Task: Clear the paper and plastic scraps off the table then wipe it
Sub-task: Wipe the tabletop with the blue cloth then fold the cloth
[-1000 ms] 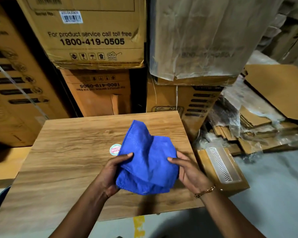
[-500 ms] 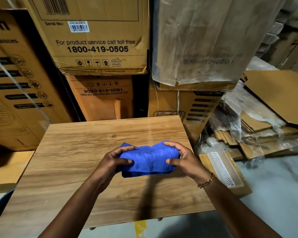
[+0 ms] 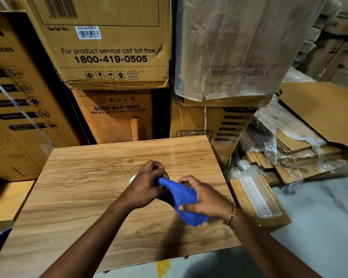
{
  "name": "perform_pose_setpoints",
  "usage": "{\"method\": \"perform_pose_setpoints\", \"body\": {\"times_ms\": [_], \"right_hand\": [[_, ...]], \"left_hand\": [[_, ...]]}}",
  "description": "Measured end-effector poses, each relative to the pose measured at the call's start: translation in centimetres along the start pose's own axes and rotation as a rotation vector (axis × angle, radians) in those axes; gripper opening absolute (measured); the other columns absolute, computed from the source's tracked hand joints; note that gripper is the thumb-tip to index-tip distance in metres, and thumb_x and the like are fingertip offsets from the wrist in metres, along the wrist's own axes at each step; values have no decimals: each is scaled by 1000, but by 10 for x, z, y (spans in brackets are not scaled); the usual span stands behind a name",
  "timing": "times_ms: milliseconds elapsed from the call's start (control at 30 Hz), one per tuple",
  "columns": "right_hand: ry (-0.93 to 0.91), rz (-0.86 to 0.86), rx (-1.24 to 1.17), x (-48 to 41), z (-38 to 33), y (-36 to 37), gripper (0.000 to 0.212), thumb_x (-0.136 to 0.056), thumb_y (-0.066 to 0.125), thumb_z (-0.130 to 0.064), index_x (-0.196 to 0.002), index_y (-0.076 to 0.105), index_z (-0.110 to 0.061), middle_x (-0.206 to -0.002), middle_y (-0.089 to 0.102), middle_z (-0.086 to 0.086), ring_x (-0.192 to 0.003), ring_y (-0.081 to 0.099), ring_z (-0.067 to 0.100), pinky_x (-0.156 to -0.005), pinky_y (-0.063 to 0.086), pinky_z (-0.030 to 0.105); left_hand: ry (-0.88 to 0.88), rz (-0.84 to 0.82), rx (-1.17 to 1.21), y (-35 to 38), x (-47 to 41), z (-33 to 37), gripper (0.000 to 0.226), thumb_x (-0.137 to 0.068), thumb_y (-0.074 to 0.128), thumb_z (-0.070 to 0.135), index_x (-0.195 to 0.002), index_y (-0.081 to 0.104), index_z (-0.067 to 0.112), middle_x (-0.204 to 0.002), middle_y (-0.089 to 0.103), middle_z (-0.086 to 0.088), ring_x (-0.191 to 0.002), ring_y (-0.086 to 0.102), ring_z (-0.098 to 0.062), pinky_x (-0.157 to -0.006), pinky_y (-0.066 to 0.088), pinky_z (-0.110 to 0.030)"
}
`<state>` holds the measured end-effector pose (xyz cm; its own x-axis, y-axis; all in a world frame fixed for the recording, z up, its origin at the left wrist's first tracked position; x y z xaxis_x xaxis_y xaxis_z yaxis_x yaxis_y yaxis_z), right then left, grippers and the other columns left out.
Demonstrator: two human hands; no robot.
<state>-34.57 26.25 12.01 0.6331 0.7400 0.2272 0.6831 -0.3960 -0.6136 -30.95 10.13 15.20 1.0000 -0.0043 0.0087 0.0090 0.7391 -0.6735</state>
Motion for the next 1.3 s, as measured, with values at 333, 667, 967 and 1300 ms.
{"method": "perform_pose_setpoints", "body": {"times_ms": [333, 667, 967, 1300], "right_hand": [[-53, 295, 172, -3, -24, 16, 55, -84, 64, -35, -136, 57, -17, -130, 64, 2, -117, 59, 20, -93, 40, 23], [288, 297, -1026, 2, 26, 32, 56, -81, 83, -41, -128, 61, -19, -122, 74, 7, -111, 72, 19, -91, 56, 33], [250, 303, -1040, 5, 13, 57, 41, -91, 74, -27, -129, 65, -17, -121, 75, 6, -114, 71, 23, -90, 58, 33], [336, 683, -940, 11, 33, 46, 29, -87, 72, -39, -111, 72, -23, -107, 78, 8, -108, 71, 37, -94, 58, 52]], "left_hand": [[-598, 125, 983, 64, 26, -28, 54, -77, 73, 59, -117, 65, 23, -104, 74, -1, -90, 71, -20, -76, 53, -35], [-660, -9, 1330, 84, 29, -35, 28, -94, 62, 28, -110, 80, 14, -111, 79, -13, -89, 77, -24, -85, 53, -39], [-629, 16, 1123, 70, 21, -49, 42, -88, 76, 38, -117, 77, 7, -113, 78, -18, -109, 73, -40, -101, 55, -51], [-621, 12, 1084, 90, 32, -42, 34, -101, 61, 39, -117, 75, 12, -107, 80, -9, -98, 77, -26, -81, 58, -36]]}}
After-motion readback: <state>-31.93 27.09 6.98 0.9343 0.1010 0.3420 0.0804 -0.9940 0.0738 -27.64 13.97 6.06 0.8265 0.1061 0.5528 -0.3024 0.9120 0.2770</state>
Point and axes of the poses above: each hand's wrist, its own x-axis away from the middle knuckle, its own y-axis out of the palm, z = x × y, the point moved 10 cm from there along -x, towards the middle knuckle
